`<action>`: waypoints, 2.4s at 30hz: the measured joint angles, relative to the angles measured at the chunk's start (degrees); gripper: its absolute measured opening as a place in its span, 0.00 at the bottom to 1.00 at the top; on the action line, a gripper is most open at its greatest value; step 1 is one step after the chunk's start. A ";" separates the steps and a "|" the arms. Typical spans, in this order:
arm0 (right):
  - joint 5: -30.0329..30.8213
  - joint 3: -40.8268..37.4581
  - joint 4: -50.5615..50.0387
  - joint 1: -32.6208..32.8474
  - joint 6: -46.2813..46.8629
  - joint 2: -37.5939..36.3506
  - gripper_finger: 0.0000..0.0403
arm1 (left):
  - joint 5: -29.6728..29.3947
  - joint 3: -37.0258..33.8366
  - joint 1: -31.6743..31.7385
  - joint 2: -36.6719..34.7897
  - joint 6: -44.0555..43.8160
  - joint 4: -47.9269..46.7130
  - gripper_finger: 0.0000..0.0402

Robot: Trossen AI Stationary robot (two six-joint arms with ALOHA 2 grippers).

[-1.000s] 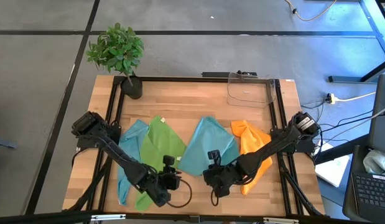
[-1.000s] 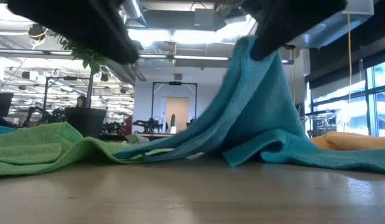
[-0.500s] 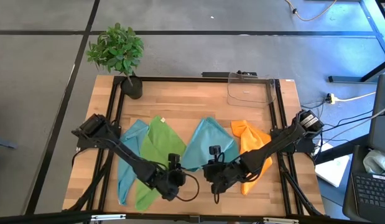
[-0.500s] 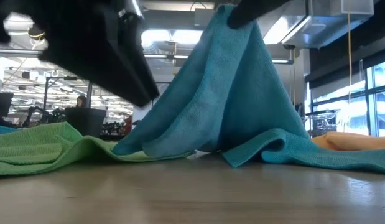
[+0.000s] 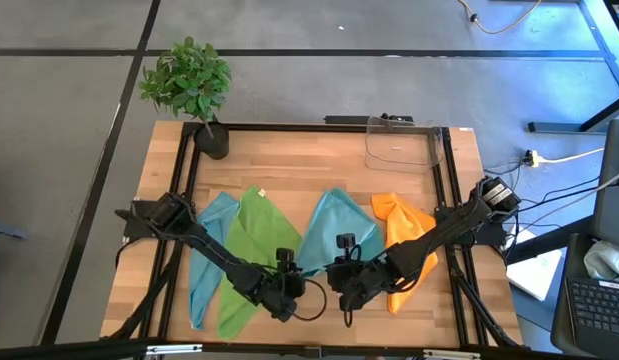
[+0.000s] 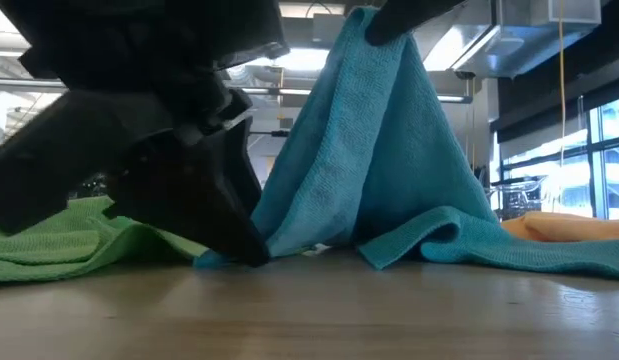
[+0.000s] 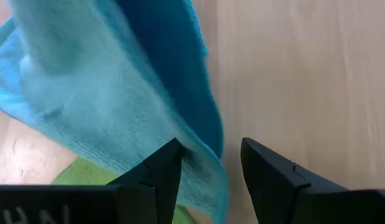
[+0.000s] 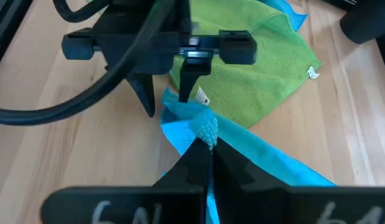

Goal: Fold microfiber towels
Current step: Fold the right light blue microfiber towel

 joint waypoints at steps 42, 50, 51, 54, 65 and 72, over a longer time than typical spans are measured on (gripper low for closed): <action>-32.13 0.02 -4.92 4.20 4.38 0.04 0.02 | 5.36 8.55 -4.45 -6.97 -1.27 -13.85 0.00; -26.76 0.07 -8.52 5.55 4.61 0.04 0.03 | -0.47 16.52 -3.49 -7.03 10.48 -21.83 0.00; -24.29 0.07 -10.78 5.55 4.68 0.04 0.03 | -1.87 16.76 -2.73 -7.11 11.94 -22.19 0.00; -16.51 0.07 -18.63 5.53 4.86 0.04 0.02 | -0.53 15.61 0.69 -7.14 15.17 -21.73 0.00; -4.04 -4.22 -28.06 3.91 9.21 0.11 0.03 | -0.35 7.08 12.14 -6.53 17.41 -16.19 0.00; -1.41 -10.00 -28.17 2.38 12.58 0.11 0.03 | 0.21 6.95 14.80 -6.67 24.42 -13.27 0.00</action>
